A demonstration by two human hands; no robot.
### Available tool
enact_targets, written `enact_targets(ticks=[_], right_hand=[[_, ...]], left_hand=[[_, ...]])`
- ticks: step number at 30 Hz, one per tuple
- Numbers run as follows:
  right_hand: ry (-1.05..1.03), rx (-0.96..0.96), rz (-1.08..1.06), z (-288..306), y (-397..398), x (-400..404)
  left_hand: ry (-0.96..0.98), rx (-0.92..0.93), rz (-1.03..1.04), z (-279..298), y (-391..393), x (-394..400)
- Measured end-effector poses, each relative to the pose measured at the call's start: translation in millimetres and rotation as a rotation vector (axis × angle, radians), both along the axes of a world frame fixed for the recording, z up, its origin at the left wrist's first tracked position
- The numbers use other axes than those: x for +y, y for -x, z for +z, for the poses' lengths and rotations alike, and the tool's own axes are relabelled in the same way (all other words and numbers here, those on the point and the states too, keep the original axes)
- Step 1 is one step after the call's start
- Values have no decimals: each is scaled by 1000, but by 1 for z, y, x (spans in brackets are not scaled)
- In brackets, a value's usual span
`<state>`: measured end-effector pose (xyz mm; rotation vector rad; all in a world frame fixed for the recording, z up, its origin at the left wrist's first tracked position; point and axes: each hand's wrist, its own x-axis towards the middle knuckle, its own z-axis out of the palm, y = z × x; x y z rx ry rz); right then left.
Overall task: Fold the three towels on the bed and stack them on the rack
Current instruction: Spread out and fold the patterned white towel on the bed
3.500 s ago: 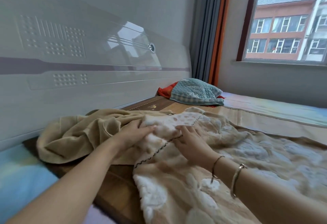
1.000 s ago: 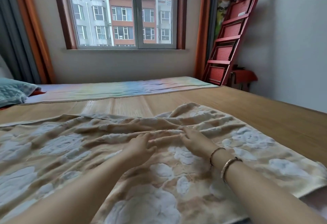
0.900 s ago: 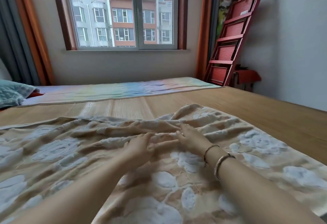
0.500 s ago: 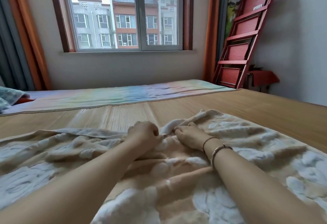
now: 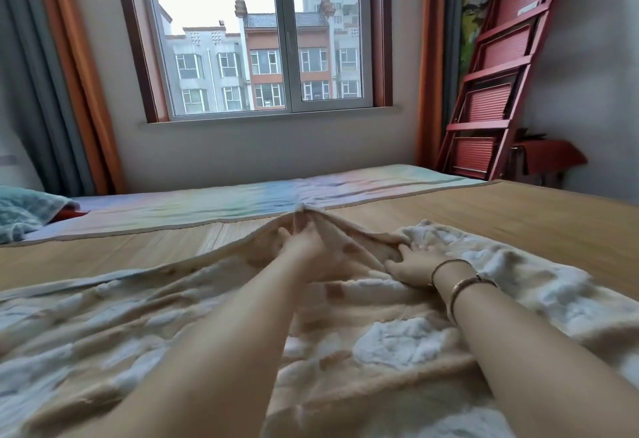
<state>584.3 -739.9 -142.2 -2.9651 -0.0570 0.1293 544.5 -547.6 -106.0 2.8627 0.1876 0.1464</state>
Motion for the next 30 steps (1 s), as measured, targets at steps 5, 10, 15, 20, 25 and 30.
enact_targets(ticks=[5, 10, 15, 20, 25, 30], right_hand=[[-386, -168, 66, 13, 31, -31], [-159, -293, -100, 22, 91, -95], [10, -287, -479, 25, 151, -171], [-4, -281, -592, 11, 180, -205], [-110, -246, -501, 3, 177, -204], [-244, -107, -326, 13, 185, -213]], left_hand=[[-43, 57, -3, -38, -5, -16], [113, -178, -221, -23, 21, -49], [138, -151, -503, -14, 54, -131], [84, -155, -653, -5, 75, -217], [-55, -31, -650, -14, 74, -273], [-93, 38, -536, -18, 61, -293]])
